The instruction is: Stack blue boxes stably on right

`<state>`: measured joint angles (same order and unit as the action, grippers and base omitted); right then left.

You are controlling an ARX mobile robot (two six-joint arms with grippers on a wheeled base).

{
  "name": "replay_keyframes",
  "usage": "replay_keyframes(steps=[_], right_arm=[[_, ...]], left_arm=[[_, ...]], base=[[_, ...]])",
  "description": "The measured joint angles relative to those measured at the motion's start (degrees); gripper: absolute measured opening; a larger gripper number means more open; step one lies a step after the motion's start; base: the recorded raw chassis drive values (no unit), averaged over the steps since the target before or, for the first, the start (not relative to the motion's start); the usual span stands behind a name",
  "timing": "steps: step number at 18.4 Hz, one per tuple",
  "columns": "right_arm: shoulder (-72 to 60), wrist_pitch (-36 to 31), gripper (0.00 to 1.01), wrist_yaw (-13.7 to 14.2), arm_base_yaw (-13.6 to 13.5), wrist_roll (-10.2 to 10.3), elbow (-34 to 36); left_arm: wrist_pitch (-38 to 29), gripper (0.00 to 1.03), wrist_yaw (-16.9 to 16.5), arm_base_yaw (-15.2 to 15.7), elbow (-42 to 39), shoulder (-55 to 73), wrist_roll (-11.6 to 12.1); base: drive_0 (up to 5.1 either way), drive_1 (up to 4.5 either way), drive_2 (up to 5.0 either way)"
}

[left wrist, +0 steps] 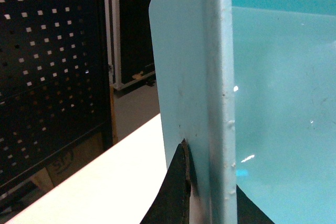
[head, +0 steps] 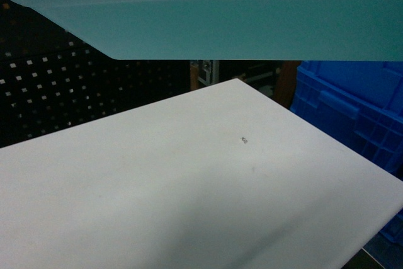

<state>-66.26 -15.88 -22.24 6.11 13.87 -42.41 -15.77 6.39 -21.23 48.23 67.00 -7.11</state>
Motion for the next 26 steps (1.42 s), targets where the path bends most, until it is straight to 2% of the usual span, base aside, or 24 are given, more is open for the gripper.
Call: replay_keyframes(steps=[26], right_arm=[[0.0, 0.0, 0.07, -0.09, 0.0, 0.04, 0.0]], left_arm=[[0.0, 0.02, 0.0, 0.0, 0.0, 0.0, 0.02]], base=[[-1.6, -1.58, -1.6]])
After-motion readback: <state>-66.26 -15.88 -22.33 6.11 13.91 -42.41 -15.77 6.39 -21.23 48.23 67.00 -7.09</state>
